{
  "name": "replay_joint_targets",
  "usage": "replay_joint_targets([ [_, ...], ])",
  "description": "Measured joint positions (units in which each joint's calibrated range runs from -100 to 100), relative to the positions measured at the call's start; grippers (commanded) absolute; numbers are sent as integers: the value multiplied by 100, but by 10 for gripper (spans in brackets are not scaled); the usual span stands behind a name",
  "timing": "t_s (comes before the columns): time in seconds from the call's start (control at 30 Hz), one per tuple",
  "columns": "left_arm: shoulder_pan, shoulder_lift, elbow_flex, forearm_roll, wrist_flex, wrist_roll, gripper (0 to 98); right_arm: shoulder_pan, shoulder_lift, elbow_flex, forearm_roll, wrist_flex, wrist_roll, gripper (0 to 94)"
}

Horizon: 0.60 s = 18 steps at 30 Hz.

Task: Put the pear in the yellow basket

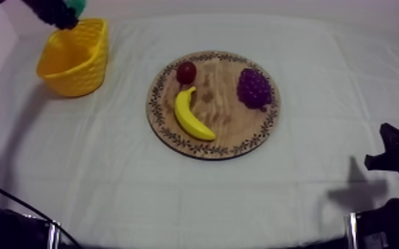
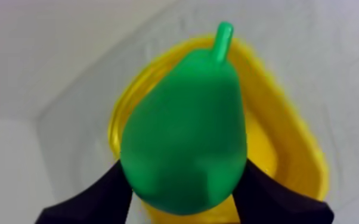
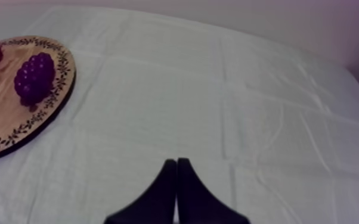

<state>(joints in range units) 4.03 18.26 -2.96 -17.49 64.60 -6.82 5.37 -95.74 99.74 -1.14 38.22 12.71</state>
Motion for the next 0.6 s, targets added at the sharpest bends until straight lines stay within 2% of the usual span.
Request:
replay_joint_targets([
  [0.17, -250, 73, 728, -36, -286, 138, 557, 0, 0, 0, 0, 0, 0, 3],
  [0.43, -243, 448, 1111, 26, -567, 344, 567, 0, 0, 0, 0, 0, 0, 3],
  [0.6, -255, 800, 901, 34, -759, 457, 638, 0, 0, 0, 0, 0, 0, 3],
])
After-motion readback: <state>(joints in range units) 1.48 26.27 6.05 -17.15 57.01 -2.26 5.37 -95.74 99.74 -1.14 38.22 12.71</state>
